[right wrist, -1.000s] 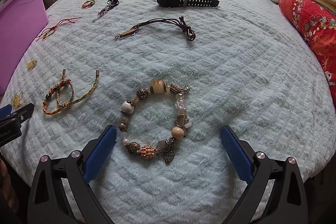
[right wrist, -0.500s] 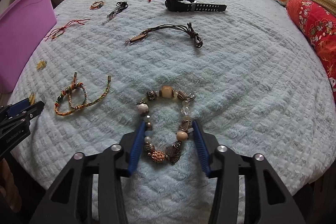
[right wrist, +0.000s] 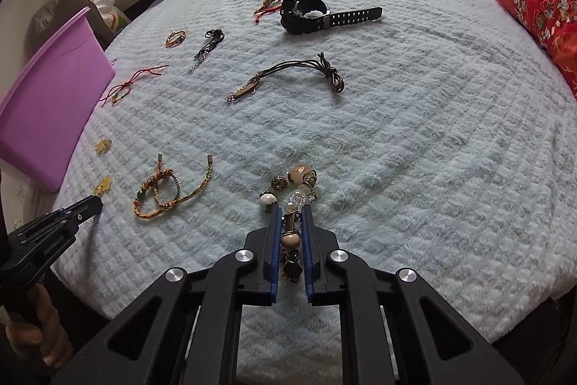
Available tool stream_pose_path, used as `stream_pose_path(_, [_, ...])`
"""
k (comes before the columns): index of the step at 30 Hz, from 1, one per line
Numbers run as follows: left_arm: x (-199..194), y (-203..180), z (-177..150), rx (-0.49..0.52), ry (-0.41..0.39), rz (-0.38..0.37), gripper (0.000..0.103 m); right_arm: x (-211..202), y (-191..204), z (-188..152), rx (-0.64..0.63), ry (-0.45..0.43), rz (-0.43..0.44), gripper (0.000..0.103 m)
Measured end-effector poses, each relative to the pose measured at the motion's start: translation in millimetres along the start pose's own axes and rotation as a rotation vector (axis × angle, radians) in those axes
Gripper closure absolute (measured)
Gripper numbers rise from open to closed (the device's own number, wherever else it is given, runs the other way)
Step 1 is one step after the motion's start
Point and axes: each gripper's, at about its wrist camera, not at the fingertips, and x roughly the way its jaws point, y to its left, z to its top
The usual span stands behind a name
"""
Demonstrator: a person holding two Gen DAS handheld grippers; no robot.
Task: Organize jewelry
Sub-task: 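Lift the beaded bracelet with the right gripper and carry it over the pink tub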
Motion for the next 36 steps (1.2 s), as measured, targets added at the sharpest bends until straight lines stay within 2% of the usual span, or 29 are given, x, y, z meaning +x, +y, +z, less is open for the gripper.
stream_pose_path(17, [-40.5, 3.0, 11.7, -0.004, -0.077, -0.029, 0.100, -35.8, 9.0, 8.0, -0.021, -0.087, 0.018, 0.093])
stream_pose_path(36, [-87.4, 22.6, 26.0, -0.040, -0.160, -0.076, 0.100, -73.7, 41.8, 25.1, -0.078, -0.177, 0.069, 0.093])
